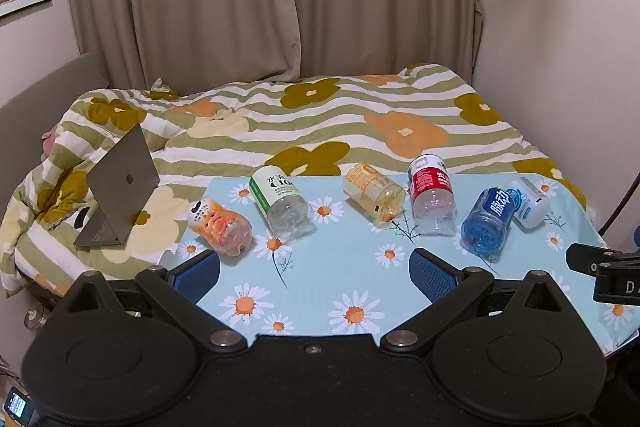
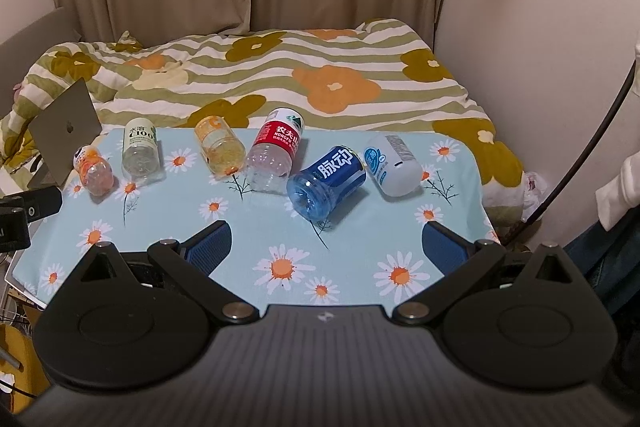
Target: Flip cup upright
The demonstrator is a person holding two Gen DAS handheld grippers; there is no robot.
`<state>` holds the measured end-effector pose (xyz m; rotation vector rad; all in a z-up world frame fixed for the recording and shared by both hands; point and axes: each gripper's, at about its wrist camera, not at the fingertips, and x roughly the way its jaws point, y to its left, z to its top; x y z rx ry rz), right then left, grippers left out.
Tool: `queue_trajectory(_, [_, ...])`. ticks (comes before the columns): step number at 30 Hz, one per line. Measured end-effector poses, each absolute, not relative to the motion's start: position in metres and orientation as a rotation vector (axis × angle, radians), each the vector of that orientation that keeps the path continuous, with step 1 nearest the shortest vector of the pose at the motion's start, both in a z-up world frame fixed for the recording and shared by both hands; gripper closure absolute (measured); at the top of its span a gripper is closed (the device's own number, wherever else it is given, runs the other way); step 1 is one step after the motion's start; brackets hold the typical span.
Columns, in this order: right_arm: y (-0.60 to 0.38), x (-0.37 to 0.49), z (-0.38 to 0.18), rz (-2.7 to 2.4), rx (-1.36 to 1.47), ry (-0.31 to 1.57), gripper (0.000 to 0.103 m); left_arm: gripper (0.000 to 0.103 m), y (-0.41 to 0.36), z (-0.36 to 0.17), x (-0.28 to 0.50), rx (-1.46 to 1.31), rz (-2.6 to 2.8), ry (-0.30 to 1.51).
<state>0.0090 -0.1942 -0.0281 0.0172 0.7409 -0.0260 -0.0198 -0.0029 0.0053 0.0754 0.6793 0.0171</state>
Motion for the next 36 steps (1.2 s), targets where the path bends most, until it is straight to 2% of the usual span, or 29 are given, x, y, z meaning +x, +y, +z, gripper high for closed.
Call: queue_trajectory(36, [-0.196, 0.0076, -0.0288, -0.023, 0.021, 0.738, 0.0, 0.0, -0.0071, 0.0087, -0.0193, 0.086, 0.014, 0.679])
